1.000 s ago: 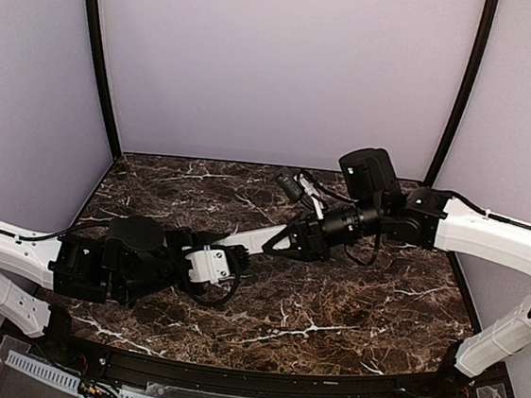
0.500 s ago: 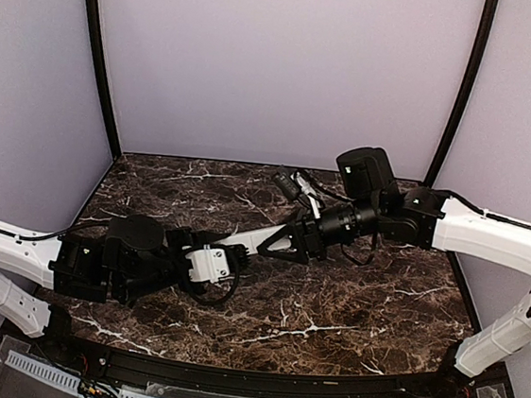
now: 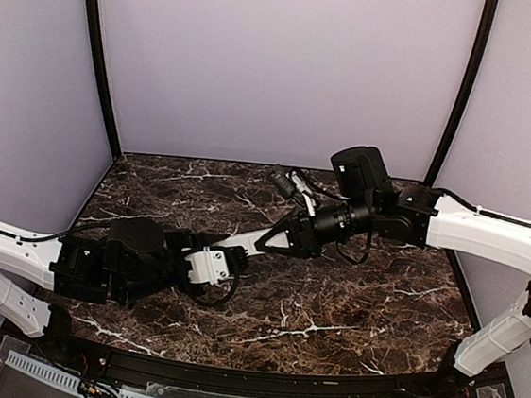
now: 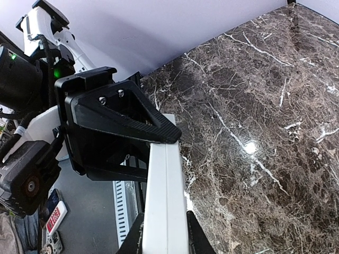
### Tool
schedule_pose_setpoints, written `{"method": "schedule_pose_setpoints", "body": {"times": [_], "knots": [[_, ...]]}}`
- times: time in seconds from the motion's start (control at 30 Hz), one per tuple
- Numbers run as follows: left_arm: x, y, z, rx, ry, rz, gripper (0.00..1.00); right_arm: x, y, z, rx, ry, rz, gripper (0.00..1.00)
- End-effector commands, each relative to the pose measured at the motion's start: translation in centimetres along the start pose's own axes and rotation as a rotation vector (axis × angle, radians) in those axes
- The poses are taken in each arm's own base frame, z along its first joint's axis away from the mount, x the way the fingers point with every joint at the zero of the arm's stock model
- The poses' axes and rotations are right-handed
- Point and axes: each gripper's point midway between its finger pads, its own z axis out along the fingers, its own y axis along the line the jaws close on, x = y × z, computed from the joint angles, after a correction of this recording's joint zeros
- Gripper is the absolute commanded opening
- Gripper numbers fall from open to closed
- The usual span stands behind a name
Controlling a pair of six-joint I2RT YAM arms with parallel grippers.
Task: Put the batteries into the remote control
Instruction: Pass from the left arm to the right, then place the remote control at the center of the board.
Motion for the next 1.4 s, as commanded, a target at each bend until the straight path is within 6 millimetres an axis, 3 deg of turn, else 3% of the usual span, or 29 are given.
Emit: {"method": "schedule_pose_setpoints", "body": {"times": [0.0,0.1,0.17,0.2,0.23,0.3,0.37,0.5,0.63,0.8,0.97,1.37], "knots": [[-0.5,0.6,-0.5,-0.016,-0.031,-0.052,0.0,-0.7,1.2,0.6,-0.031,-0.007,-0.068,0.05],[-0.2,0.8,-0.5,-0.031,-0.016,-0.071,0.07,-0.4,1.0,0.6,-0.019,0.001,-0.066,0.01],[0.2,1.0,-0.6,-0.042,-0.001,-0.089,0.37,-0.3,0.6,0.5,0.006,0.007,-0.062,0.0],[0.2,1.1,-0.6,-0.048,0.002,-0.098,0.57,-0.2,0.2,0.5,0.031,0.011,-0.059,0.0],[0.5,1.1,-0.7,-0.052,0.012,-0.115,0.65,-0.1,-0.3,0.4,0.06,0.018,-0.057,0.0],[0.7,1.2,-0.9,-0.05,0.021,-0.145,0.9,0.1,-2.1,0.2,0.159,0.035,-0.045,0.0],[0.9,1.4,-1.3,-0.043,0.026,-0.189,0.98,0.4,-4.8,-0.3,0.317,0.055,-0.034,0.0],[1.4,1.9,-2.5,-0.041,0.035,-0.301,0.99,1.3,-10.3,-2.5,0.651,0.12,-0.018,0.0],[2.1,3.7,-4.1,-0.097,0.029,-0.423,0.99,2.4,-15.3,-5.6,0.996,0.211,-0.032,0.0],[3.6,5.2,-5.6,-0.172,0.053,-0.5,0.99,4.8,-19.9,-8.0,1.315,0.425,-0.077,0.0],[4.5,5.9,-6.4,-0.197,0.073,-0.511,0.99,7.2,-22.4,-8.3,1.457,0.61,-0.109,0.0],[5.0,6.1,-6.6,-0.217,0.084,-0.5,0.99,11.2,-24.7,-6.8,1.584,0.872,-0.253,0.02]]}}
